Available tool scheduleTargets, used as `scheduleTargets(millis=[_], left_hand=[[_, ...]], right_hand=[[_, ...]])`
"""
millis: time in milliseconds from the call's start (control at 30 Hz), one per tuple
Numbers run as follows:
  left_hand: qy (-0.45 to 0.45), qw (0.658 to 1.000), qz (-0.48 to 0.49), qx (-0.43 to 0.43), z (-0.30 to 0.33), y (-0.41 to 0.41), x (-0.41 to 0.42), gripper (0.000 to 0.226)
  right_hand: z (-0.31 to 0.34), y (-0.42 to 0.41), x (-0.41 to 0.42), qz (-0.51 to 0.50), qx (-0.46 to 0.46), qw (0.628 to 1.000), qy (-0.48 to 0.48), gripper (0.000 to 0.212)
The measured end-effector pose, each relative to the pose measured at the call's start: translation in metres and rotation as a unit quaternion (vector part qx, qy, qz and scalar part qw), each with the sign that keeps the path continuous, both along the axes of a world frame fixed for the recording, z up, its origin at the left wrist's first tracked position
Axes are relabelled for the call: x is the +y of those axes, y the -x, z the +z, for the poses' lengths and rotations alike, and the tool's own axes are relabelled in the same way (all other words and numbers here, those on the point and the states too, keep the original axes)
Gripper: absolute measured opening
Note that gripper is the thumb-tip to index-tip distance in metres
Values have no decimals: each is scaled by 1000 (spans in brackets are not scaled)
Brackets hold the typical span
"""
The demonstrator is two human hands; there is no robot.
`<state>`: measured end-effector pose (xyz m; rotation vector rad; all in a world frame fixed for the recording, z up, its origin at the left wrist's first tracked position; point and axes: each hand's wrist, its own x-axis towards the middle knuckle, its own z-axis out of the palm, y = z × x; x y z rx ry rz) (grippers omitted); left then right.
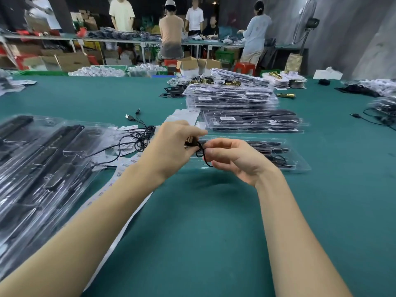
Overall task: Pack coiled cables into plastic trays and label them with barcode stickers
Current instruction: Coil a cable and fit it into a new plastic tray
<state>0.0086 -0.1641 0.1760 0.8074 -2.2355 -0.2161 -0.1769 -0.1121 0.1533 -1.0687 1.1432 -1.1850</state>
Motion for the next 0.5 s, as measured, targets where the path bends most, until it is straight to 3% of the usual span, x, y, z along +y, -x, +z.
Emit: scheduleTargets(millis=[133, 233, 300, 400, 500], left_hand=[[-38, 992, 21, 121, -19, 8, 1, 19], [-222, 951, 11, 216, -25, 13, 1, 16], [-341, 904, -11, 256, -27, 14, 0, 16], [-440, 843, -44, 306, -27, 13, -1, 14], [-530, 778, -86, 327, -23, 12, -3, 13]], right_hand=[[0, 0, 0, -14, -82, 996, -14, 20], [2, 0, 1, -26, -103, 994, -19, 32], [3, 1, 1, -55, -48, 997, -24, 40], [2, 5, 0, -103, 135, 985, -13, 36], [3, 8, 1, -59, 208, 975, 50, 29]])
